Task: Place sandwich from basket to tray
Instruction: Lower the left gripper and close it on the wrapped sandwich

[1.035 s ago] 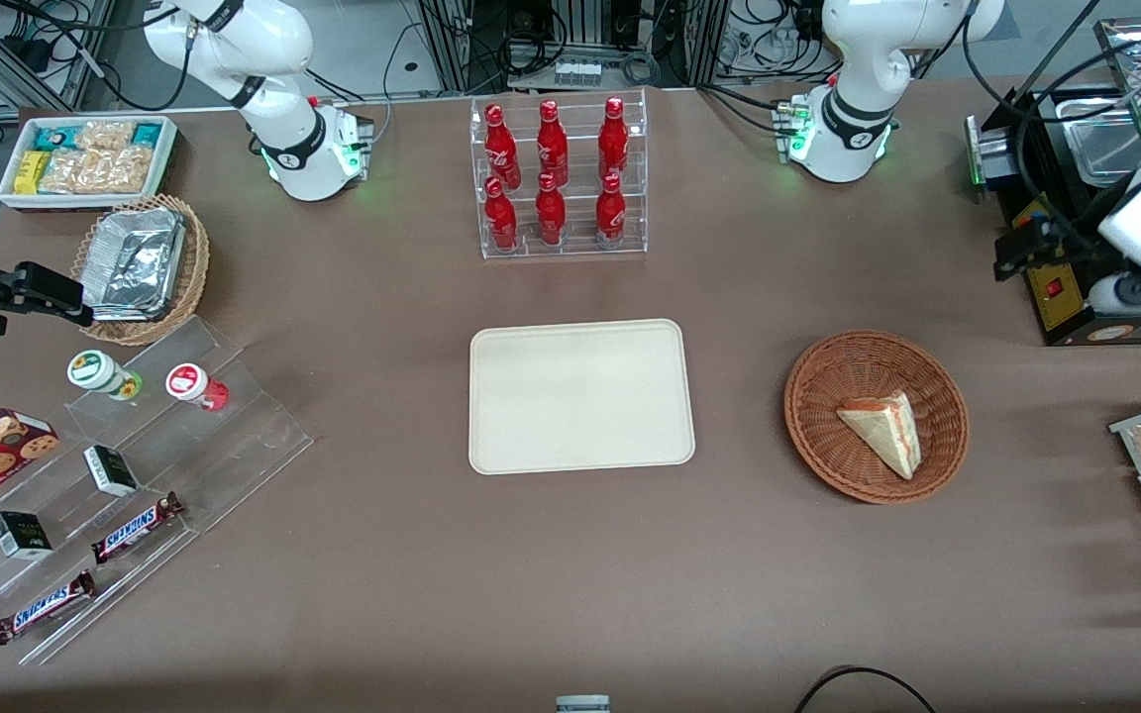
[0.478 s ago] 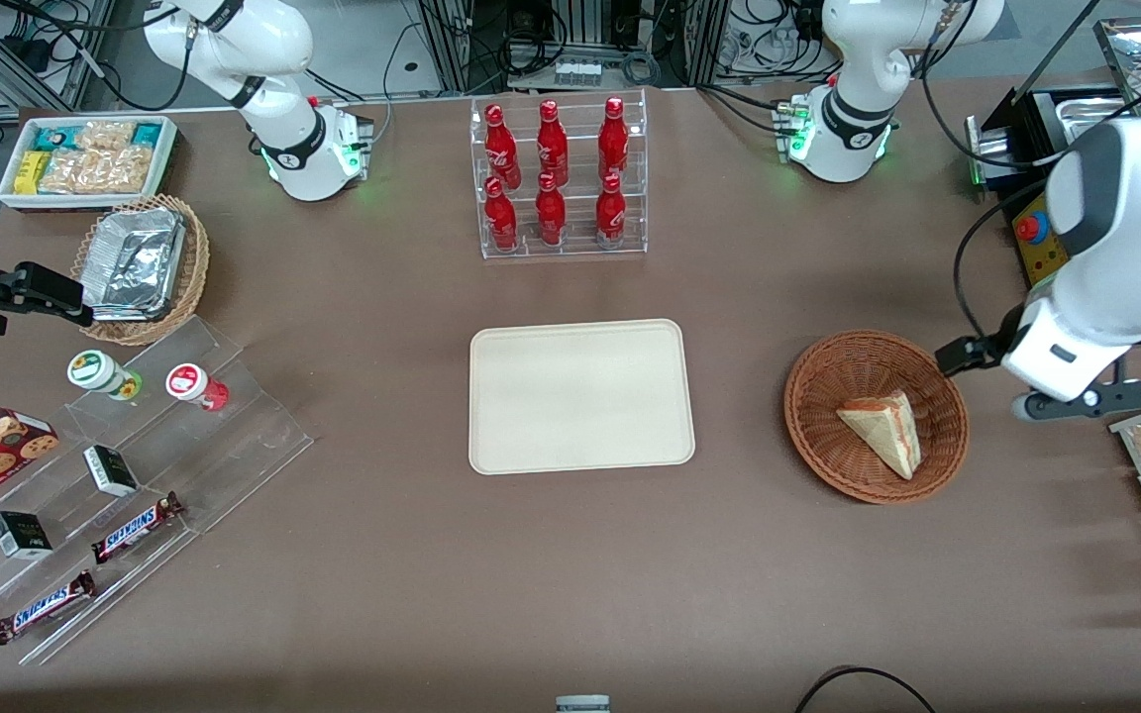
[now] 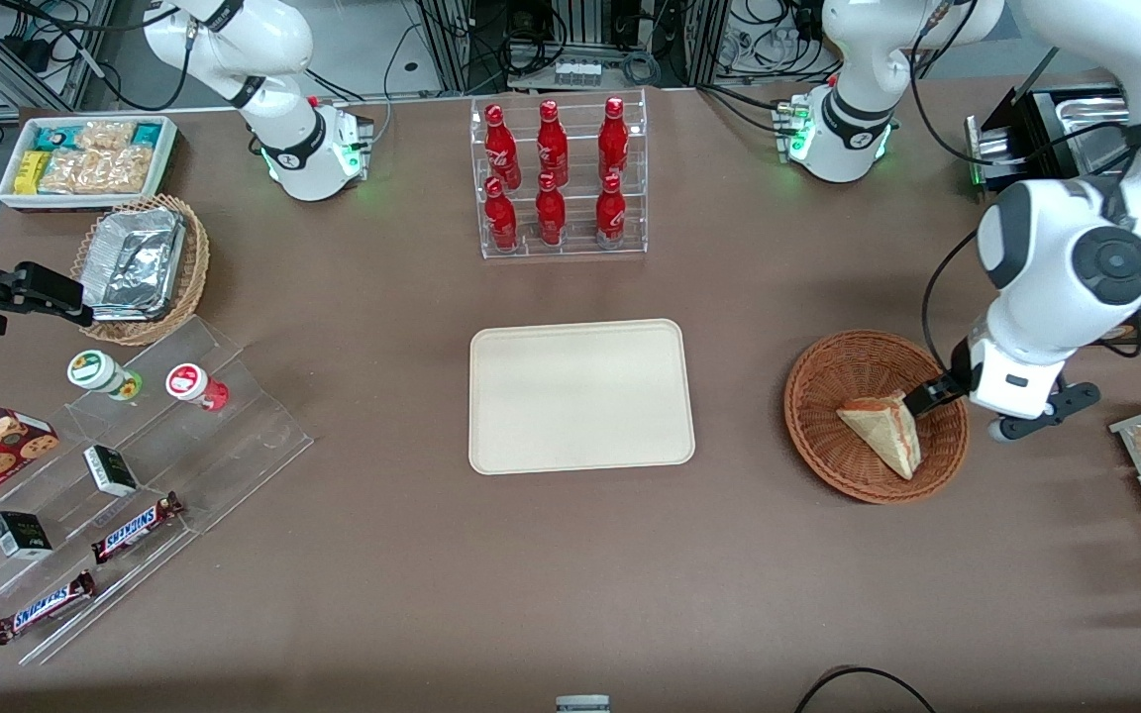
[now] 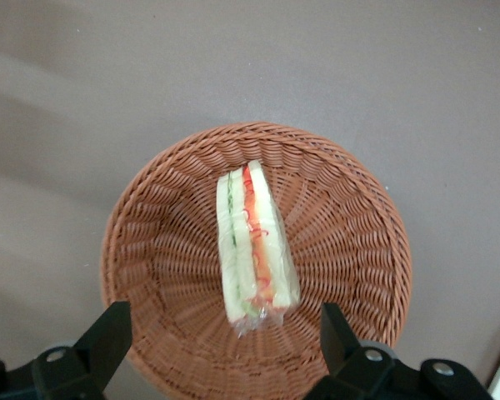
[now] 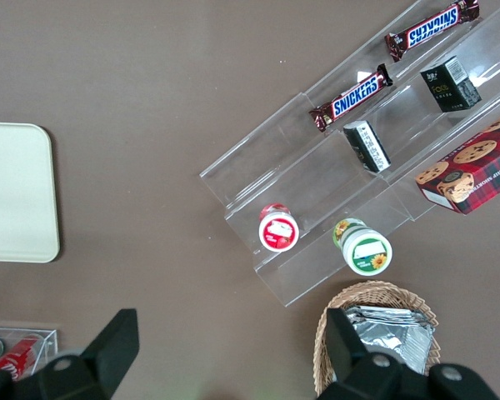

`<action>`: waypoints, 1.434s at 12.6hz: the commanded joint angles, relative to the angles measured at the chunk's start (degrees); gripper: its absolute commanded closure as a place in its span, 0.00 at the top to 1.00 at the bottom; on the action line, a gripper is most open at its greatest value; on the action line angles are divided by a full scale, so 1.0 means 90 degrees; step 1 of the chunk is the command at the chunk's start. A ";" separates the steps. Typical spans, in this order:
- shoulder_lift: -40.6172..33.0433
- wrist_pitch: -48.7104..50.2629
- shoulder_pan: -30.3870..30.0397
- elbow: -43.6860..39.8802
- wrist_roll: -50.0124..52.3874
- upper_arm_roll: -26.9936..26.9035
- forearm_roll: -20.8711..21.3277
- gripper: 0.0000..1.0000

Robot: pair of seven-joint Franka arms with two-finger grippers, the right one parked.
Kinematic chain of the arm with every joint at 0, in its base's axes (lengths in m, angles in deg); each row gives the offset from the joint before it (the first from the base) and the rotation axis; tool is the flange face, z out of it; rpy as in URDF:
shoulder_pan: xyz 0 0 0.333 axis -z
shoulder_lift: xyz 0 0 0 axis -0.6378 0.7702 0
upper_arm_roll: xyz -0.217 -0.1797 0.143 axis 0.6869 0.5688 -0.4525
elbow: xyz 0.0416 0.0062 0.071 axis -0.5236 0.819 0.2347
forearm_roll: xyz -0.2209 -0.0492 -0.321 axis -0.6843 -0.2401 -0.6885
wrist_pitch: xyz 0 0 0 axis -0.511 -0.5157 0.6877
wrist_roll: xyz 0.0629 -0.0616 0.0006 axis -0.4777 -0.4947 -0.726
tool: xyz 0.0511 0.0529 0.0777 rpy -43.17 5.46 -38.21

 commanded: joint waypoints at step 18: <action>0.0721 -0.1600 0.0218 0.0660 0.0780 0.0020 -0.0028 0.00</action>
